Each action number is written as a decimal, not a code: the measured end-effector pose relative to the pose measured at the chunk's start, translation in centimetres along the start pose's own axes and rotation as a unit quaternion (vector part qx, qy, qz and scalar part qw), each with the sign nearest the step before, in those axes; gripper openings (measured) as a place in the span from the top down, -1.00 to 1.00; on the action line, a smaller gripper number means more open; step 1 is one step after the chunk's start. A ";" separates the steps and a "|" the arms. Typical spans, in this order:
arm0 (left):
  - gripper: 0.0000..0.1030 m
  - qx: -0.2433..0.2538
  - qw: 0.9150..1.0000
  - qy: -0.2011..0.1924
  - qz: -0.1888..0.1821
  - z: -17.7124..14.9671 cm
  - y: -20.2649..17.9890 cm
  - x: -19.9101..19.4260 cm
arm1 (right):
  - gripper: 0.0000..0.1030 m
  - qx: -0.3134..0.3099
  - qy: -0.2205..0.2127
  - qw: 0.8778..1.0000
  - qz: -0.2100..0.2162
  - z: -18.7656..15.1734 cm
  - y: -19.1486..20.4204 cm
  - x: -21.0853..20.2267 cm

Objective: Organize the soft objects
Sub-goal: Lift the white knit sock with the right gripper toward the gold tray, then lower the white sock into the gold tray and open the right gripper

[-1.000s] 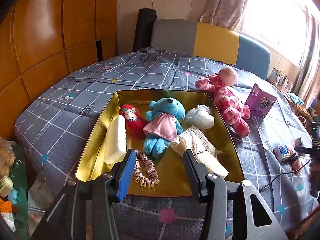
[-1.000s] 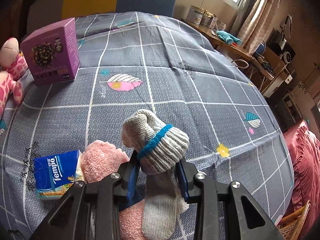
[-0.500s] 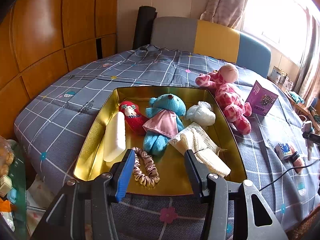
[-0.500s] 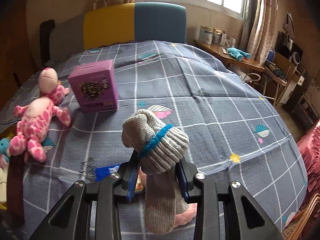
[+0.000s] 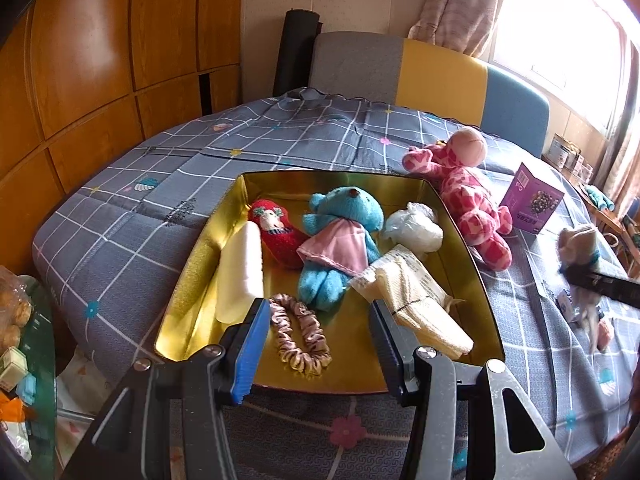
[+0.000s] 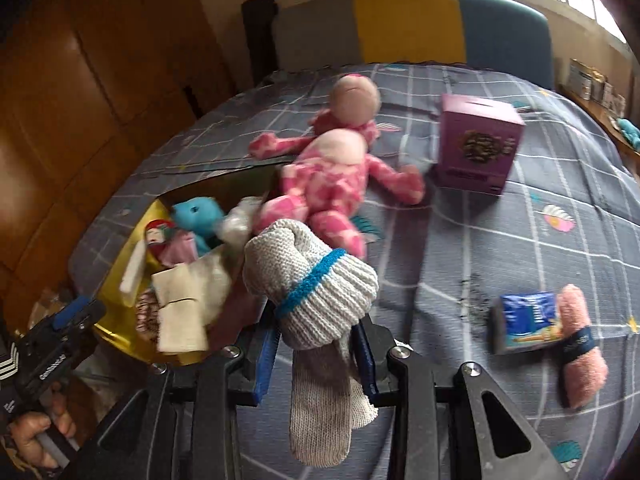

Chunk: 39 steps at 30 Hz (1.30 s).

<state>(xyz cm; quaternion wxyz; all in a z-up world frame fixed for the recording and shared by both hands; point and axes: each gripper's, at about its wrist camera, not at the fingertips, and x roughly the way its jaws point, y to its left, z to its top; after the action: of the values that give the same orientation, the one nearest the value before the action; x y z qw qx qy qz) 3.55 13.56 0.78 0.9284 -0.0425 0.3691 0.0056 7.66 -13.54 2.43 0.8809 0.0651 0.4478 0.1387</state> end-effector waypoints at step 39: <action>-0.01 -0.064 0.996 0.022 0.057 -0.5 7.2 1.2 | 0.19 -0.034 0.089 0.989 0.113 1.8 13.6 12.7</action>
<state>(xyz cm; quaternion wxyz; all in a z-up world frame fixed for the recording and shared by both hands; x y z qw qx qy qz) 3.76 20.69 -0.90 0.9134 -0.0808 0.3905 0.0813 13.70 3.28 -2.99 0.8179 0.0726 0.5093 0.2577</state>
